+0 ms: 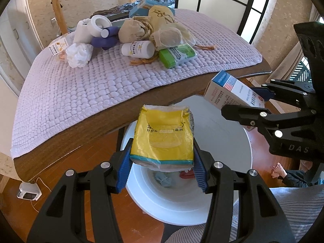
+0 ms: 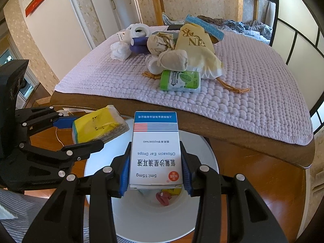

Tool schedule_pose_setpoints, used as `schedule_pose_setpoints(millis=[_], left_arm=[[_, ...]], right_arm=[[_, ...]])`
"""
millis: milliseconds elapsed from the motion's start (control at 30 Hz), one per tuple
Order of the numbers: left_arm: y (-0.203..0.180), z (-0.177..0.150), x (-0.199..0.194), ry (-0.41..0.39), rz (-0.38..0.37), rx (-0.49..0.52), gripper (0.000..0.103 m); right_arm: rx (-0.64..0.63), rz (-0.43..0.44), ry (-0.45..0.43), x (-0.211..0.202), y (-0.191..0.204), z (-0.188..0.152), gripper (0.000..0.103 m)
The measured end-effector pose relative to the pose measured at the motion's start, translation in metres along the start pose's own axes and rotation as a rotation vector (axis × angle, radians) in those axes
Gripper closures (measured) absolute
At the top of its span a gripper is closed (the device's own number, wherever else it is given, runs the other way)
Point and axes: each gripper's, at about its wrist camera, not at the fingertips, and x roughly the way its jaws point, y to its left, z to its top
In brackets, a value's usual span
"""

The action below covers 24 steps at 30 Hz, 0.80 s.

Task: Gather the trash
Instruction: 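Lift the yellow packet and ear-drop box off the bed and carry them over the bin, then hold the yellow packet and ear-drop box above the bin opening with both tools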

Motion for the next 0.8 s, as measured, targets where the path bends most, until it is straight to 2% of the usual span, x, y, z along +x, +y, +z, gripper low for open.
schedule_pose_setpoints(millis=[800], left_arm=[[0.002,-0.022,0.014,0.075,-0.004,-0.039,0.049]], right_arm=[[0.001,0.004,0.070,0.014,0.005,-0.018,0.062]])
